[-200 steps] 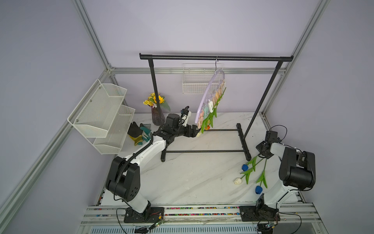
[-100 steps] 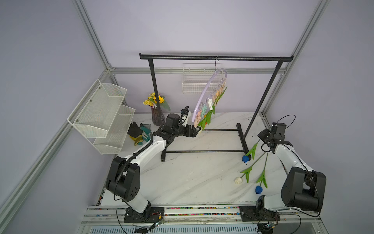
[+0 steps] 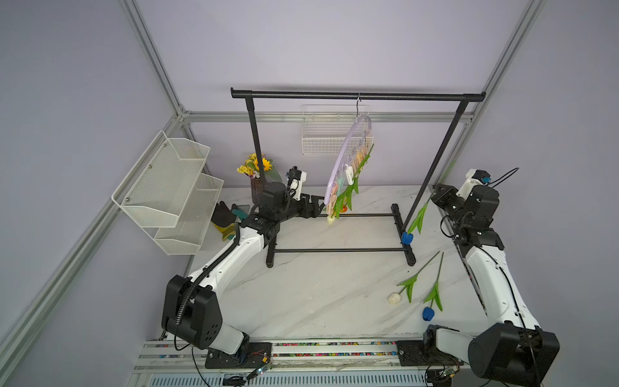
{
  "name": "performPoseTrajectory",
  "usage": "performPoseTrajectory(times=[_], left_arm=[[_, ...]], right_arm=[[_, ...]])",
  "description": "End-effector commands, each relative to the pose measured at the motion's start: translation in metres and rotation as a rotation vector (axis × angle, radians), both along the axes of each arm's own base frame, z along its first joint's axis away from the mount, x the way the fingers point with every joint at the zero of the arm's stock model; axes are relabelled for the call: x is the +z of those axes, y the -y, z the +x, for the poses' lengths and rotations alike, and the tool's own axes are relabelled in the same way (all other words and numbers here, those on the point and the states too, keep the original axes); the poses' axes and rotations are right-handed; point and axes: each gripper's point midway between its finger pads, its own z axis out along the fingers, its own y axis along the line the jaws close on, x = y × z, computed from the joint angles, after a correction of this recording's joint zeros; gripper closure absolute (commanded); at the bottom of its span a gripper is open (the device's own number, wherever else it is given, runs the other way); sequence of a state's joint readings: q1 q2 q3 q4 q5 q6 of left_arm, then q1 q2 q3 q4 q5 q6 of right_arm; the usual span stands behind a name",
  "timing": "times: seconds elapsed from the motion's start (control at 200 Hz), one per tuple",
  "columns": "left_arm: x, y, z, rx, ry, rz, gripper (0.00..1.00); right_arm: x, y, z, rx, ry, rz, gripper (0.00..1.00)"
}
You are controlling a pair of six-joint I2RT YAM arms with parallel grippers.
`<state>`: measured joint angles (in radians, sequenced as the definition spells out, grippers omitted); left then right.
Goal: Dry the flowers on a clothes hanger
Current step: Pick up the flower at the center of the board.
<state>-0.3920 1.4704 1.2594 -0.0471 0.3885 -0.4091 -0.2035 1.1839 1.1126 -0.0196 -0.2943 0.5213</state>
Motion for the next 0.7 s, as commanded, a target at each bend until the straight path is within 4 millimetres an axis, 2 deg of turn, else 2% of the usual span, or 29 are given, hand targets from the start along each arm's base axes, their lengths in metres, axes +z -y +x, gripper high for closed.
performPoseTrajectory(times=[0.0,0.055,0.07,0.1,0.325,0.49,0.695], left_arm=[[0.031,-0.007,-0.006,0.014,0.072,-0.049,0.12],[0.031,-0.009,-0.005,0.022,0.074,-0.047,0.12],[0.045,-0.012,-0.012,0.025,0.103,-0.058,0.12],[0.05,-0.014,-0.014,0.029,0.118,-0.06,0.12],[0.068,-0.019,-0.021,0.029,0.166,-0.059,0.12],[0.082,-0.015,-0.025,-0.012,0.208,-0.042,0.12],[0.094,-0.017,-0.017,0.016,0.231,-0.033,0.13]], right_arm=[[0.056,-0.04,-0.017,0.198,0.207,-0.066,1.0],[0.067,-0.05,-0.023,0.227,0.245,-0.099,1.0],[0.07,-0.051,-0.025,0.232,0.253,-0.11,1.0],[0.076,-0.056,-0.028,0.249,0.267,-0.129,1.0],[0.109,-0.091,-0.054,0.455,0.417,-0.176,1.0],[0.117,-0.112,-0.067,0.569,0.496,-0.185,1.0],[0.118,-0.128,-0.058,0.581,0.505,-0.172,1.0]])
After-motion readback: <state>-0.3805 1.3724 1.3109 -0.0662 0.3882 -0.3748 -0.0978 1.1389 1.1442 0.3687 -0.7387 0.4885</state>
